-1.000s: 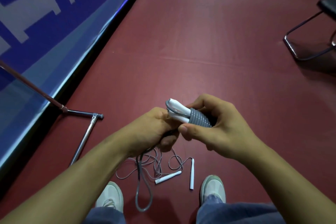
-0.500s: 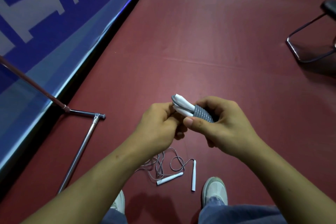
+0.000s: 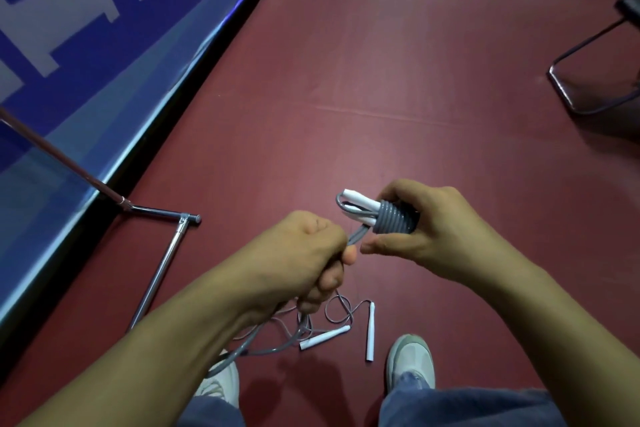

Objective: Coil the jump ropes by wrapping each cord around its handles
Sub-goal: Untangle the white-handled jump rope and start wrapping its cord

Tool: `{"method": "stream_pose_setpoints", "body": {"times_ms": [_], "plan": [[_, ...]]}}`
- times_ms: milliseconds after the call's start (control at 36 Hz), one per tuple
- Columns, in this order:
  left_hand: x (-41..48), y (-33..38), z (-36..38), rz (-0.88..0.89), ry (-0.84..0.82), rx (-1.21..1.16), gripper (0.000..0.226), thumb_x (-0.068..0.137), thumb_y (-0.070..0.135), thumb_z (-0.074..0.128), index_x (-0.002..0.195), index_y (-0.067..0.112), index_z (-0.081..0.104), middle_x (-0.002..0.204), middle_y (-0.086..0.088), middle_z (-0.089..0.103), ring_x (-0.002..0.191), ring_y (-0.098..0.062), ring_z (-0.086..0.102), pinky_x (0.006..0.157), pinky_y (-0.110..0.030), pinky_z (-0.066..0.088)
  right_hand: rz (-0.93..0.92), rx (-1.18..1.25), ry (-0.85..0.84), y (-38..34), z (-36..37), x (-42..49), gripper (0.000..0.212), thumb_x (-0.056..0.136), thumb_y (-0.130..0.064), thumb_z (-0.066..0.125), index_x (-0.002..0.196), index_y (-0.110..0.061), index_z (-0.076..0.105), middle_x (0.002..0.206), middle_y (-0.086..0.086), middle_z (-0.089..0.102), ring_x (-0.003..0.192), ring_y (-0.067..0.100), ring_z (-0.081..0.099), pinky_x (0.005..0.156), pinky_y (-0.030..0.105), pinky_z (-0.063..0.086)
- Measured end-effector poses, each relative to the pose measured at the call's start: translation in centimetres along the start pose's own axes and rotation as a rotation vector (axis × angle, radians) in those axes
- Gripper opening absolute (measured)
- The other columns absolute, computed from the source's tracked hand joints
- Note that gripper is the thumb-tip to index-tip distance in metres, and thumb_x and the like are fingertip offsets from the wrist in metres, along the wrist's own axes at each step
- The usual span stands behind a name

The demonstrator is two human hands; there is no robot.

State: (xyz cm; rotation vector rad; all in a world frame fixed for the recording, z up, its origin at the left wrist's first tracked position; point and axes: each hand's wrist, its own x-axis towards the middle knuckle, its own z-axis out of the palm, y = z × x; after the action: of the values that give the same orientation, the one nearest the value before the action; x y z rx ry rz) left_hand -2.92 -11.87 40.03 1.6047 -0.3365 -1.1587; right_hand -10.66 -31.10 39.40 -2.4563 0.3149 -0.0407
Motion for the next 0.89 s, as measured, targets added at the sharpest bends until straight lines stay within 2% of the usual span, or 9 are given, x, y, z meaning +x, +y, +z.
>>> {"method": "stream_pose_setpoints", "body": {"times_ms": [139, 222, 333, 444, 528, 611, 694, 833, 889], "plan": [[0.1, 0.1, 0.6, 0.000, -0.061, -0.096, 0.026, 0.097, 0.006, 0.034, 0.080, 0.006, 0.054, 0.052, -0.014, 0.052, 0.035, -0.020, 0.041, 0.041, -0.023, 0.038, -0.020, -0.207, 0.174, -1.5, 1.6, -0.5, 0.050, 0.066, -0.064, 0.077, 0.099, -0.031, 0.061, 0.070, -0.007, 0.058, 0.068, 0.026, 0.051, 0.057, 0.034, 0.042], [0.2, 0.6, 0.7, -0.030, -0.081, -0.283, 0.027, 0.099, 0.009, 0.036, 0.079, 0.006, 0.053, 0.052, -0.013, 0.052, 0.035, -0.020, 0.044, 0.038, -0.023, 0.041, -0.095, -0.231, 0.220, -1.6, 2.4, -0.7, 0.057, 0.067, -0.076, 0.051, 0.096, -0.029, 0.065, 0.073, -0.006, 0.064, 0.069, 0.027, 0.058, 0.052, 0.032, 0.041], [0.5, 1.5, 0.7, -0.058, -0.116, -0.603, 0.022, 0.090, 0.022, 0.052, 0.083, 0.004, 0.062, 0.058, -0.009, 0.061, 0.040, -0.018, 0.057, 0.039, -0.025, 0.048, -0.116, -0.240, 0.228, -1.5, 2.6, -0.5, 0.054, 0.066, -0.067, 0.039, 0.092, -0.025, 0.062, 0.067, -0.004, 0.056, 0.070, 0.032, 0.055, 0.052, 0.031, 0.035], [1.5, 2.0, -0.5, -0.004, -0.272, -0.882, 0.048, 0.096, 0.024, 0.040, 0.102, -0.015, 0.066, 0.096, -0.030, 0.072, 0.081, -0.036, 0.076, 0.070, -0.042, 0.064, -0.135, -0.273, 0.200, -1.5, 2.9, -0.7, 0.051, 0.069, -0.063, 0.049, 0.103, -0.028, 0.064, 0.077, 0.003, 0.070, 0.077, 0.040, 0.063, 0.056, 0.032, 0.044], [2.2, 1.8, -0.9, 0.102, -0.244, -0.944, 0.054, 0.090, 0.018, 0.036, 0.126, -0.018, 0.053, 0.125, -0.037, 0.062, 0.112, -0.046, 0.067, 0.096, -0.048, 0.056, -0.092, -0.323, 0.141, -1.7, 3.4, -0.8, 0.043, 0.076, -0.063, 0.061, 0.087, -0.021, 0.064, 0.072, 0.005, 0.067, 0.072, 0.037, 0.063, 0.054, 0.030, 0.041], [3.3, 1.3, -1.3, 0.273, -0.089, -0.731, 0.060, 0.074, 0.005, 0.043, 0.129, -0.015, 0.051, 0.124, -0.034, 0.064, 0.119, -0.043, 0.064, 0.101, -0.045, 0.054, -0.094, -0.250, 0.035, -1.9, 3.4, -1.0, 0.042, 0.078, -0.069, 0.060, 0.081, -0.028, 0.058, 0.059, -0.002, 0.056, 0.056, 0.018, 0.052, 0.052, 0.032, 0.041], [3.5, 0.8, -1.4, 0.416, 0.055, -0.190, 0.062, 0.060, -0.004, 0.039, 0.115, -0.003, 0.067, 0.112, -0.021, 0.074, 0.115, -0.029, 0.068, 0.104, -0.035, 0.053, -0.067, -0.084, -0.098, -1.9, 2.6, -0.9, 0.042, 0.079, -0.065, 0.070, 0.076, -0.024, 0.060, 0.057, 0.000, 0.053, 0.052, 0.018, 0.045, 0.051, 0.039, 0.040], [2.9, 0.7, -2.9, 0.417, 0.003, 0.206, 0.056, 0.064, 0.004, 0.041, 0.108, 0.007, 0.076, 0.107, -0.004, 0.078, 0.107, -0.011, 0.070, 0.094, -0.022, 0.053, -0.039, 0.225, -0.217, -1.8, 1.6, -0.6, 0.036, 0.076, -0.051, 0.083, 0.082, -0.017, 0.073, 0.059, 0.008, 0.053, 0.048, 0.017, 0.042, 0.047, 0.040, 0.041], [2.9, 0.5, -3.4, 0.387, -0.006, 0.215, 0.050, 0.070, 0.009, 0.043, 0.107, 0.004, 0.076, 0.104, -0.008, 0.078, 0.102, -0.018, 0.070, 0.090, -0.030, 0.053, -0.016, 0.369, -0.231, -1.9, 1.0, -0.6, 0.022, 0.079, -0.036, 0.086, 0.082, -0.017, 0.076, 0.054, 0.001, 0.048, 0.044, 0.012, 0.042, 0.043, 0.033, 0.038]]}}
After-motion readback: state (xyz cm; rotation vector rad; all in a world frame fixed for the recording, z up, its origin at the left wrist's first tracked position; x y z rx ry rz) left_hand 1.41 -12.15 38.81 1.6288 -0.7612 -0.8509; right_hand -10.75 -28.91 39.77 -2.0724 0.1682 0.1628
